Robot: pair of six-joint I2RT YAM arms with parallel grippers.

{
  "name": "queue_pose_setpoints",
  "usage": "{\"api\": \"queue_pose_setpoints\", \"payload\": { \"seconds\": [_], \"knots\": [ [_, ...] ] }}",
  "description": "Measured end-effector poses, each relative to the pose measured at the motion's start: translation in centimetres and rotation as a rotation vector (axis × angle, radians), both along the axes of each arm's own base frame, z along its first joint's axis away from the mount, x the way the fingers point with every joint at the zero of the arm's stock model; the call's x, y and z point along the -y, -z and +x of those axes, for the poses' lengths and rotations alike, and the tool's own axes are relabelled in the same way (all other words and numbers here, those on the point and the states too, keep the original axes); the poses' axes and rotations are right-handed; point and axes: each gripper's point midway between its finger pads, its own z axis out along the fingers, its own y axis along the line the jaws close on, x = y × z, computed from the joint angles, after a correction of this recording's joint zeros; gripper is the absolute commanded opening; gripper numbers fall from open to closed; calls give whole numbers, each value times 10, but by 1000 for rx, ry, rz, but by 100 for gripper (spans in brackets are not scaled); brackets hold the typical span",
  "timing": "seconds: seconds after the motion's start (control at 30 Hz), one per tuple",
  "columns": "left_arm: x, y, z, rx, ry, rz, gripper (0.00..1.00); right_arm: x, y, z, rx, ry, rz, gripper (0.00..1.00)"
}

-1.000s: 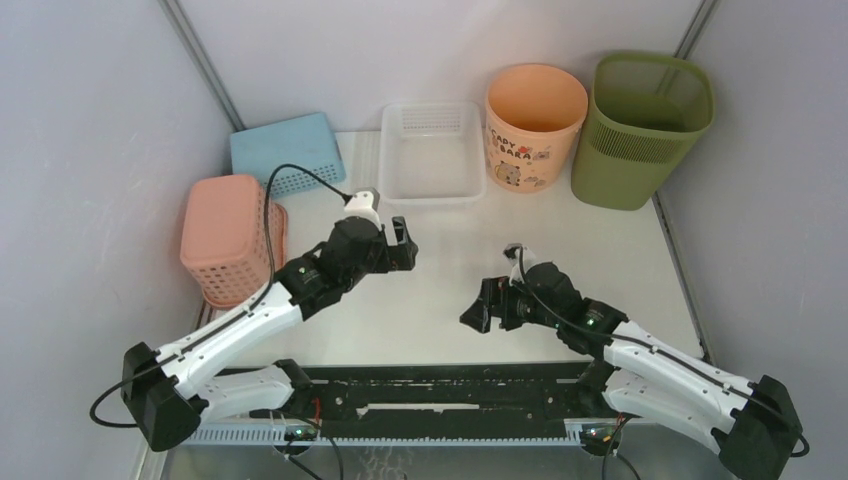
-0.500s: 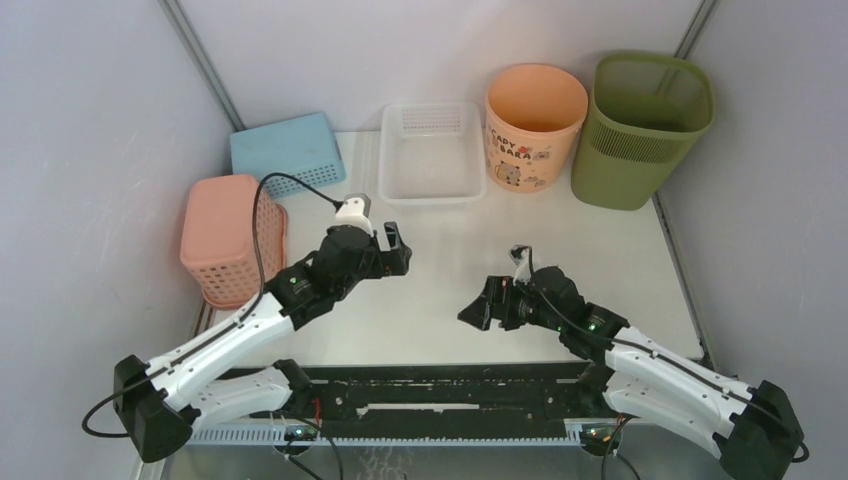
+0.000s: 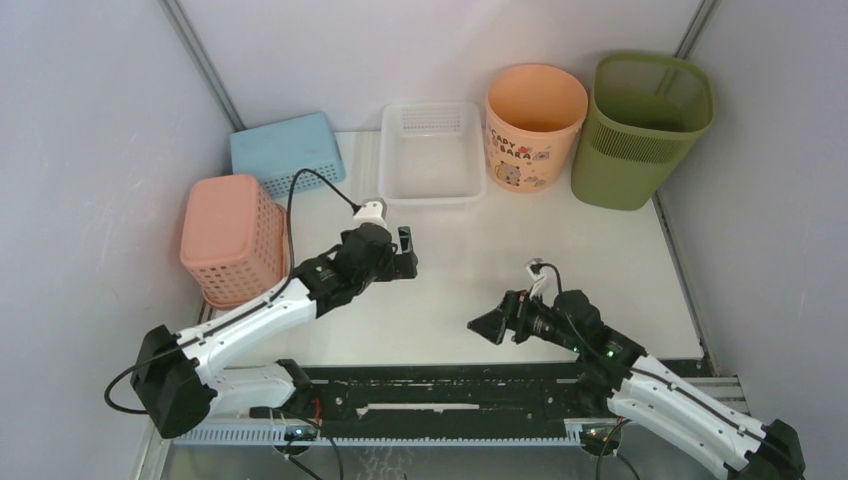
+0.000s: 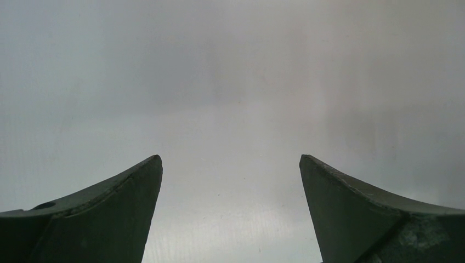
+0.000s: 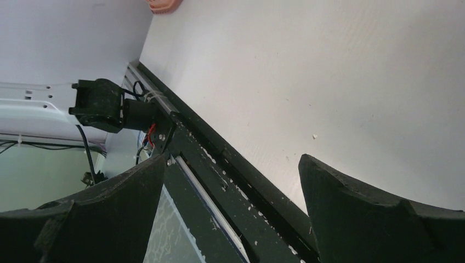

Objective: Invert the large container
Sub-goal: Move the container to the center of the board.

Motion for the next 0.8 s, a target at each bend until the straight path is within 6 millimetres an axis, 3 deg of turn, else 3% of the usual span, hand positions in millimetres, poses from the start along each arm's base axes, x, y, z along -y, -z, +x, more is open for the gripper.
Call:
{"api": "queue_pose_setpoints", "payload": {
  "seconds": [0.13, 0.23, 0.37, 0.5, 0.6, 0.7, 0.8],
  "knots": [
    [-2, 4, 7, -12, -23, 23, 100, 4, 0, -2, 30, 10, 26, 98],
    [-5, -3, 28, -19, -69, 25, 100, 5, 6, -2, 14, 11, 7, 93],
    [-23, -29, 85, -20, -207, 33, 100, 5, 18, -2, -46, 6, -64, 89],
    [-41, -68, 157, 12, -347, 35, 100, 1, 13, -1, -59, -10, -67, 87],
    [-52, -82, 200, 34, -407, 36, 100, 0, 7, -2, -46, -17, -51, 86],
    [-58, -74, 228, 30, -438, 67, 100, 0, 0, -3, -29, -16, -32, 85],
    [-58, -48, 242, -9, -448, 118, 99, 1, -7, -4, -11, -13, -13, 85]
  ]
}}
